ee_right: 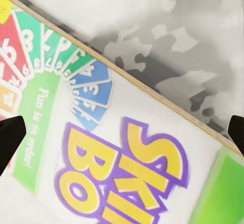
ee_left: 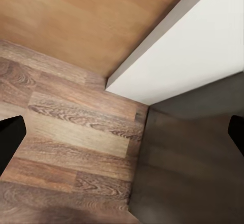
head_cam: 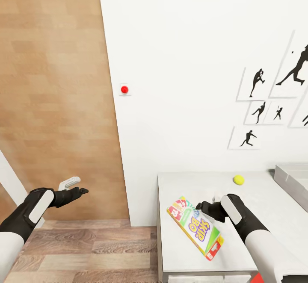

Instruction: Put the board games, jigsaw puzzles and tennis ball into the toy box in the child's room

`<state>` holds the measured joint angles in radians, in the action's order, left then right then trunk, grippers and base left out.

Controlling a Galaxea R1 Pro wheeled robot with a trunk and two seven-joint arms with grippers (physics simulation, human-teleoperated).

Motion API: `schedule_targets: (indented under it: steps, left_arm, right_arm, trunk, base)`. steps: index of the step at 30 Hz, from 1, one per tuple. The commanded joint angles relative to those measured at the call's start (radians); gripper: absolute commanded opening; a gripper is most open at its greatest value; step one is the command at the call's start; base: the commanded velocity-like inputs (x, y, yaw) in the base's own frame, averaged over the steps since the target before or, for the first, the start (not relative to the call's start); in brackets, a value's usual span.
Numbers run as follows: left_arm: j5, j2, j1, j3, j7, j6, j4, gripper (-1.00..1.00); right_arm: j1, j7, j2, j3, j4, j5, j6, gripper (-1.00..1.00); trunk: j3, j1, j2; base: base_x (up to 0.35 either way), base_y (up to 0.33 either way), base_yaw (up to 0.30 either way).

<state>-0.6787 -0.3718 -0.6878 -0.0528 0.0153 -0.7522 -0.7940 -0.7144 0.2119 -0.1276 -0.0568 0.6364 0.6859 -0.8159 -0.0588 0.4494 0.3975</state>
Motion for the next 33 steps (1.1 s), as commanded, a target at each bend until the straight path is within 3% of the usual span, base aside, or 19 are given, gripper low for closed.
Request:
schedule_targets:
  steps: [1, 33]
  left_arm:
    - [0.001, -0.001, -0.001, -0.002, 0.002, -0.003, -0.001, 1.00]
    - [0.001, 0.003, -0.001, -0.002, 0.002, -0.003, -0.001, 1.00]
  right_arm:
    - [-0.001, 0.009, -0.001, -0.006, 0.001, 0.011, -0.002, 1.00]
    - [0.000, 0.009, -0.001, -0.006, 0.005, 0.011, 0.004, 1.00]
  trunk:
    - [-0.004, 0.001, 0.003]
    - [-0.056, 0.001, 0.003]
  base:
    - [0.000, 0.000, 0.000]
    - [0.000, 0.000, 0.000]
